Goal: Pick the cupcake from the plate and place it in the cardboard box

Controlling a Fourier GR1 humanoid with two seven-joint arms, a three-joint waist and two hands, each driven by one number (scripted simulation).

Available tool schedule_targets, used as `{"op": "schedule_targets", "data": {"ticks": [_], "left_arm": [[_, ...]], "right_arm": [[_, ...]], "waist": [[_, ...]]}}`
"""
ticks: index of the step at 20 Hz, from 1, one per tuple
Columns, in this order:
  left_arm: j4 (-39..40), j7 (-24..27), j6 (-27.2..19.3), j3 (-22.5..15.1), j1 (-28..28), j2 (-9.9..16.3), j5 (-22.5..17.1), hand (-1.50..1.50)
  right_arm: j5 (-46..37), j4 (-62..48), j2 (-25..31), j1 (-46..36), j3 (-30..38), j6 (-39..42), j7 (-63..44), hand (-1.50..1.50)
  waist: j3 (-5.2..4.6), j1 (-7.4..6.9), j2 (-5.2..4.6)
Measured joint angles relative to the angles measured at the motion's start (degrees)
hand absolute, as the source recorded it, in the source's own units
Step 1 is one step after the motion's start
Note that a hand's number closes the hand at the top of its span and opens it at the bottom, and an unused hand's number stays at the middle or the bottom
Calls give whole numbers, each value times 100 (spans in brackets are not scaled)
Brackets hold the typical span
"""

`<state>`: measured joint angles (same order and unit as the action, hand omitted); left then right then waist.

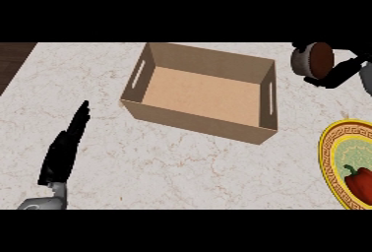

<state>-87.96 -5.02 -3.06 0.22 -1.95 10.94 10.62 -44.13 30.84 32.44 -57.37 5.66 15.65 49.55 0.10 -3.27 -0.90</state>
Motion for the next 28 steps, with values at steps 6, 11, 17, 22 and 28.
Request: {"op": "schedule_targets", "data": {"ticks": [6, 11, 17, 22, 28], "left_arm": [[-9, -23, -8, 72, 50, 18, -12, 0], [50, 67, 21, 172, 131, 69, -40, 0], [-3, -85, 1, 214, 67, 55, -19, 0], [-89, -144, -6, 183, 63, 3, 19, 0], [-91, -96, 42, 203, 62, 2, 16, 0]], "right_arm": [[573, -157, -225, -695, 159, 521, -104, 150], [857, -73, -560, -1038, 108, 744, -364, 150], [961, 65, -1176, -1490, -64, 880, -1058, 150], [897, 88, -1760, -1711, -231, 903, -1529, 150], [589, -138, -2415, -1829, -541, 668, -1945, 150]], "waist": [[-6, 97, 41], [-12, 181, 69], [-12, 231, 85], [-13, 231, 83], [-14, 195, 62]]}}
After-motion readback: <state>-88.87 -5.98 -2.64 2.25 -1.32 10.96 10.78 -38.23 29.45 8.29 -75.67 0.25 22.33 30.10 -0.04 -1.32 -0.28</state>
